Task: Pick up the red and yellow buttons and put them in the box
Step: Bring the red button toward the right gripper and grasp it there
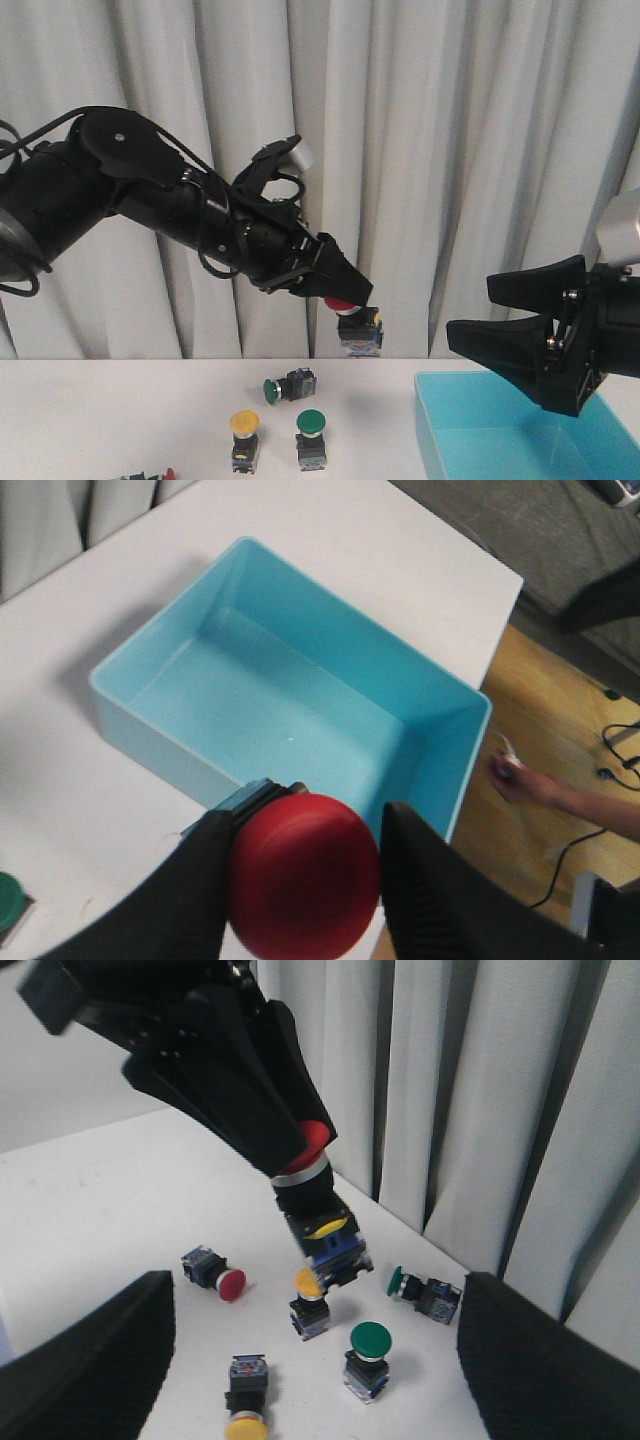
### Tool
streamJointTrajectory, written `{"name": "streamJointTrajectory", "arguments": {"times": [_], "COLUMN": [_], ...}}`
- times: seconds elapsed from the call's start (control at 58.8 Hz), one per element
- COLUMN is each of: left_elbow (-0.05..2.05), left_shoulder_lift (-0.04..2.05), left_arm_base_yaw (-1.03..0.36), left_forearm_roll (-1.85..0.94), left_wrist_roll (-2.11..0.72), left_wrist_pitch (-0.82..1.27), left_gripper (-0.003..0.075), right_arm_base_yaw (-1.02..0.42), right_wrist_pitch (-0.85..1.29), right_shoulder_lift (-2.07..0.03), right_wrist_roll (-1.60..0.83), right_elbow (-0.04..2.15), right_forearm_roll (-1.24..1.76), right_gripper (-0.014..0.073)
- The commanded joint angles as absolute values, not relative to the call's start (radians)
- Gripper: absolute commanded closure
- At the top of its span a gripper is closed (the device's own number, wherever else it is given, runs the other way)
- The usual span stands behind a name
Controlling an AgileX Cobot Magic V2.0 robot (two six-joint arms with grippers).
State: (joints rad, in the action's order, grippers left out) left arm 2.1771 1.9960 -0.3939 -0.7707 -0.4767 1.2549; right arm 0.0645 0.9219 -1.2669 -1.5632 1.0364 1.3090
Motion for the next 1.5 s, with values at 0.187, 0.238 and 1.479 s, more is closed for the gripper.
{"name": "streamJointTrajectory", "arguments": {"times": [0.187,0.238,1.479], "left_elbow": [2.208,2.208,2.208], "left_shoulder_lift": [1.935,1.935,1.935], "left_arm_base_yaw": [-0.438,-0.438,-0.439], "left_forearm_roll": [-0.828,-0.828,-0.817], "left_wrist_roll": [-0.463,-0.463,-0.463], "left_wrist_pitch": [1.256,1.256,1.256], "left_gripper": [0.0728,0.0728,0.0697], "right_arm_base_yaw": [-0.006,-0.052,-0.221], "right_wrist_pitch": [0.882,0.838,0.609], "right_shoulder_lift": [-1.328,-1.345,-1.504], "right_wrist_roll": [-1.709,-1.735,-1.692], "right_elbow": [1.068,1.068,1.147], "right_forearm_roll": [1.390,1.388,1.383], "right_gripper": [0.0034,0.0034,0.0603]}}
